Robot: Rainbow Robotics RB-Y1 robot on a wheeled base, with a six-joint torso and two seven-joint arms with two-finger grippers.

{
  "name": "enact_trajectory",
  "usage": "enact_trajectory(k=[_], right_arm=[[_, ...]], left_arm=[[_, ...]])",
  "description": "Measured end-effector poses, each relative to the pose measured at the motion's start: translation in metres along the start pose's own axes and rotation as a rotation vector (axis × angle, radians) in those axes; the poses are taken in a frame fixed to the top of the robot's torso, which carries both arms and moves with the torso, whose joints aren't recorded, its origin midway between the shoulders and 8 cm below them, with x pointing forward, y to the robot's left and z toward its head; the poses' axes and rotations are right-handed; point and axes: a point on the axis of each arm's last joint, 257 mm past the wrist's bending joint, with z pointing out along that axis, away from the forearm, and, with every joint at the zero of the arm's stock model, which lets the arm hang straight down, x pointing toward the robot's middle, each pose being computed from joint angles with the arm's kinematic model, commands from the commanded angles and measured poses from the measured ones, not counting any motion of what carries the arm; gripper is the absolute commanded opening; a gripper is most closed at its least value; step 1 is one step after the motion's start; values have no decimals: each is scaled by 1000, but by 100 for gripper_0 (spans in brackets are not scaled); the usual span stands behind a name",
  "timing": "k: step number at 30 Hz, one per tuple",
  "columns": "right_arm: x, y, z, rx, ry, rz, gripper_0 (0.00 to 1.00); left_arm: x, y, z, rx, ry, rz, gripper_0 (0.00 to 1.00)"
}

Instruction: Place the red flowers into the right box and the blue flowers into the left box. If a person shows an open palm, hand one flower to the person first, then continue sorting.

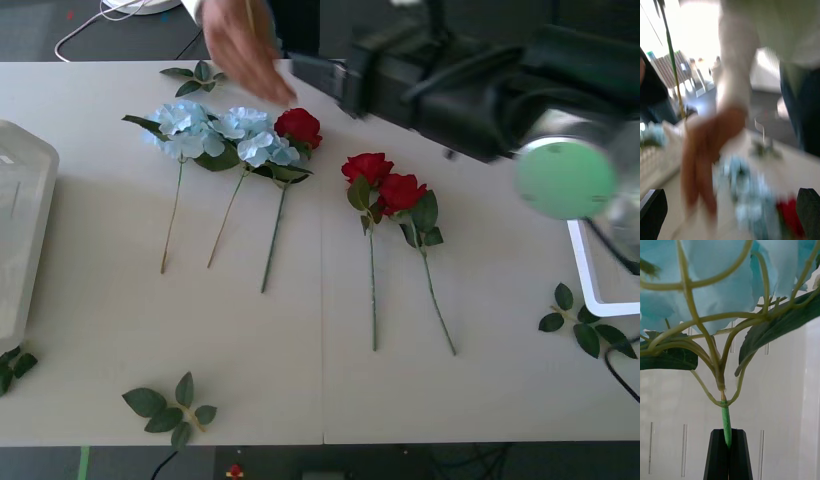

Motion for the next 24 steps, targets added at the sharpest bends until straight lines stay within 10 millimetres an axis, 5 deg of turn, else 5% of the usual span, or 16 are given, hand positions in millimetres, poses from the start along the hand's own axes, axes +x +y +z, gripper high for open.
enact_trajectory(k=[3,4,5,14,24], right_arm=[[22,-17,-31,52,104,29,100],[33,-24,-43,74,147,26,100],[44,-31,-55,98,188,24,100],[152,-89,-137,321,514,178,100],[261,-115,-145,471,709,271,100]], left_arm=[[0,0,0,0,0,0,6],[0,0,0,0,0,0,75],[0,0,0,0,0,0,98],[0,0,0,0,0,0,100],[0,0,0,0,0,-1,100]])
